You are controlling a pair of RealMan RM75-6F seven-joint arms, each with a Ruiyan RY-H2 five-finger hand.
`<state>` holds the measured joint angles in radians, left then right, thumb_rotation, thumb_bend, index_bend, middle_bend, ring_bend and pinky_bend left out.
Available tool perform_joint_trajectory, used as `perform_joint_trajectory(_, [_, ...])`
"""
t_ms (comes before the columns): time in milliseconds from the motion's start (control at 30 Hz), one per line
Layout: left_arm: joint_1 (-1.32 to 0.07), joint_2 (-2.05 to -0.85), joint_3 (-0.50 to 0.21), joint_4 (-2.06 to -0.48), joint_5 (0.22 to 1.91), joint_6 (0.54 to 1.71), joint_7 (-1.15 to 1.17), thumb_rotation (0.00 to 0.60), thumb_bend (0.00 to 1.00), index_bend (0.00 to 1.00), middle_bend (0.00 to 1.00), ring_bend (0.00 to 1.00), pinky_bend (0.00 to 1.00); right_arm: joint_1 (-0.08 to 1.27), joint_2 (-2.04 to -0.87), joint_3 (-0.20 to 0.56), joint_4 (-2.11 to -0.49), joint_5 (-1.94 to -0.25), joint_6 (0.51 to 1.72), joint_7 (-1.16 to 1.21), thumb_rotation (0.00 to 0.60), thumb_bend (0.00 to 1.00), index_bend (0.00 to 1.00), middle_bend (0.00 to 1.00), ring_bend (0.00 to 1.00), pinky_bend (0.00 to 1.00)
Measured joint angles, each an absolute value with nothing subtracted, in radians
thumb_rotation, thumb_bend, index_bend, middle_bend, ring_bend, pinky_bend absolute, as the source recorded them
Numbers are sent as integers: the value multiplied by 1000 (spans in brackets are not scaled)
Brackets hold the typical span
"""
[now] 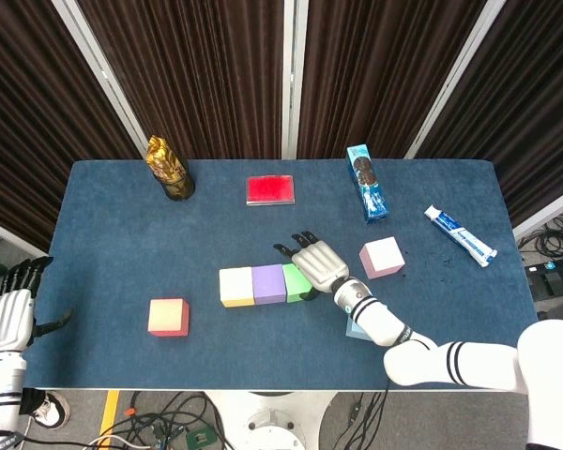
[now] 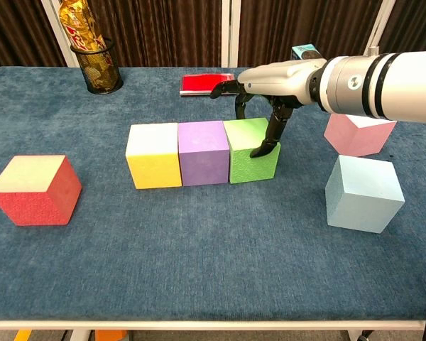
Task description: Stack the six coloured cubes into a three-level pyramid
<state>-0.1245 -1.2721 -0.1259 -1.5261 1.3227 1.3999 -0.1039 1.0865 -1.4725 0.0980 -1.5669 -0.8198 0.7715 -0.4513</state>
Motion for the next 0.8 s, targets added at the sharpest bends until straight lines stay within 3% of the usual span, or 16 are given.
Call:
perform_joint_trajectory(133, [-124,-1271,-126,-1528,1322,1400,-103,600,221,111,85,0,38,1090,-1474,100,-1561,-813,763,-450,600,101,0,189,0,0])
perform_joint_trajectory(533, [-123,-1273,-125,-1528,1322,1398,-100,600,221,111,85,0,38,1088,-1459,92,-1571,-798,755,-446,600,71,0,83,0,0])
perform_joint_trajectory(800, [-127,-1271,-129,-1532,1326,1402,-97,600,221,111,85,0,37,1050,-1404,107,-1636,-849,784,-382,600,26,0,59,0,0])
